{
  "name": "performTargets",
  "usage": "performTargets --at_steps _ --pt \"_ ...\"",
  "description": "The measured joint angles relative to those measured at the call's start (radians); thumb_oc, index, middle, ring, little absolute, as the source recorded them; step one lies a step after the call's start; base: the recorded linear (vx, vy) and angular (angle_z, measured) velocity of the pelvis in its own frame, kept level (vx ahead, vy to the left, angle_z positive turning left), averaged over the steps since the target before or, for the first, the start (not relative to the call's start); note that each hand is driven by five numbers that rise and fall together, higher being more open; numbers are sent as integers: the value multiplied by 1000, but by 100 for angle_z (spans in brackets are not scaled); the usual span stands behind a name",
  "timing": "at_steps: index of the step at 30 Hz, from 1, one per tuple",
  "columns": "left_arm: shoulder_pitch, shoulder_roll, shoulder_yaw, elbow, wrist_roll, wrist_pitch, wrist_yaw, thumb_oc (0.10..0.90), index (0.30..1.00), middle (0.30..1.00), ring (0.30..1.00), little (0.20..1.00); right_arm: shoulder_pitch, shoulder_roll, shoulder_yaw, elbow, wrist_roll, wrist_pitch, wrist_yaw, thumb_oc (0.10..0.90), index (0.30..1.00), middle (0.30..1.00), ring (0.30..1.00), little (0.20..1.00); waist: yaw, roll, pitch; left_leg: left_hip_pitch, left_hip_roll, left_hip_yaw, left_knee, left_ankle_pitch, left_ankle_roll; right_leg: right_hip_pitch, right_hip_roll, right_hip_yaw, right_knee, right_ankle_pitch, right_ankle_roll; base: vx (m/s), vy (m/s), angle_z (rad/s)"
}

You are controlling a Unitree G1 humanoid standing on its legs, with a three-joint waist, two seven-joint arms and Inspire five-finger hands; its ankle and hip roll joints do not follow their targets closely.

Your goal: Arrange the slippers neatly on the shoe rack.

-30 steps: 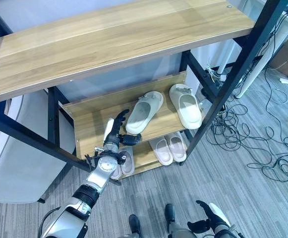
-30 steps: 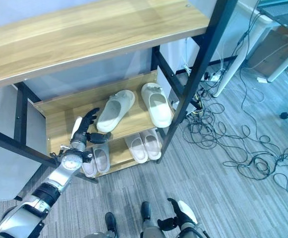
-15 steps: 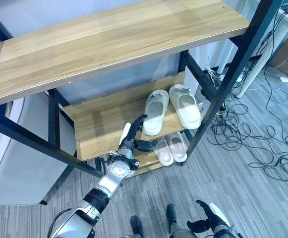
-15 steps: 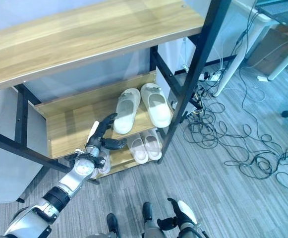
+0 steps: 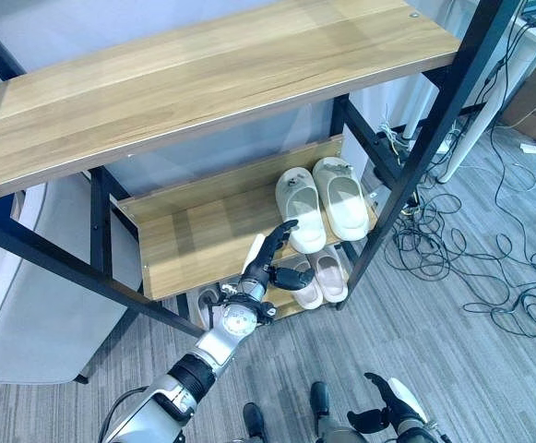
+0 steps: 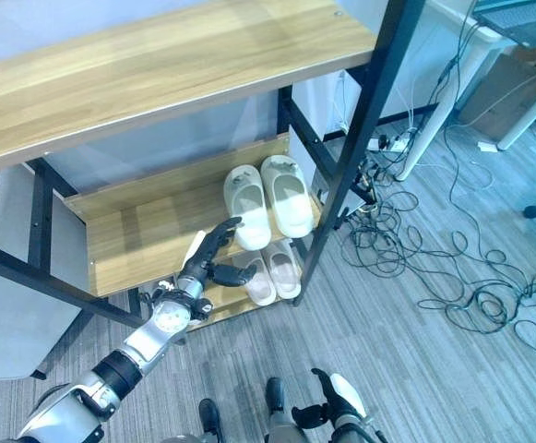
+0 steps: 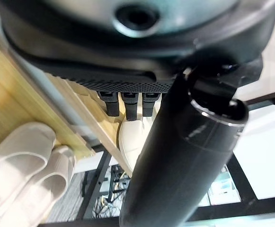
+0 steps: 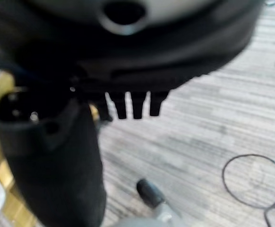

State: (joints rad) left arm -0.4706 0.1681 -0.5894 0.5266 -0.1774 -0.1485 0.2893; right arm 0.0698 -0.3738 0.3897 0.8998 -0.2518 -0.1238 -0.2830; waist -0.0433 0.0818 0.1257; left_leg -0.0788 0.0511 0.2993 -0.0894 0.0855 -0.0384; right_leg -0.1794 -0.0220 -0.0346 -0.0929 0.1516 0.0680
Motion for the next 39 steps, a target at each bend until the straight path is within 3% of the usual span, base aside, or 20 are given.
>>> performTargets --at_steps 12,20,27,34,39 --pt "0 -7 -38 -1 -17 0 -20 800 900 900 900 900 -1 0 16 -1 1 -1 -5 800 900 900 900 900 -9 0 0 19 0 -15 0 0 0 25 -1 -16 0 -7 -8 2 -3 3" --pt "0 92 -22 -133 -7 1 -24 800 900 900 900 900 8 1 14 8 0 -1 -1 800 900 900 900 900 -2 0 0 45 2 -37 0 -1 0 65 -2 -43 0 -16 -6 12 3 8" --pt "11 168 53 -251 -19 0 -53 800 900 900 900 900 -3 1 14 36 0 2 21 800 900 900 900 900 33 -4 -2 55 2 -76 0 -1 -1 92 -5 -78 0 -25 -15 6 9 16" --pt "254 206 154 -401 -122 -25 -153 800 900 900 900 900 16 15 12 40 0 6 41 800 900 900 900 900 69 -34 -41 68 2 -111 0 0 -2 124 -8 -121 0 -37 -12 0 15 18" --pt "479 312 182 -437 -157 -23 -245 800 900 900 900 900 19 44 -9 78 0 6 43 800 900 900 900 900 97 -51 -51 72 -2 -141 0 -3 -6 143 -12 -152 -1 -51 -8 1 29 18"
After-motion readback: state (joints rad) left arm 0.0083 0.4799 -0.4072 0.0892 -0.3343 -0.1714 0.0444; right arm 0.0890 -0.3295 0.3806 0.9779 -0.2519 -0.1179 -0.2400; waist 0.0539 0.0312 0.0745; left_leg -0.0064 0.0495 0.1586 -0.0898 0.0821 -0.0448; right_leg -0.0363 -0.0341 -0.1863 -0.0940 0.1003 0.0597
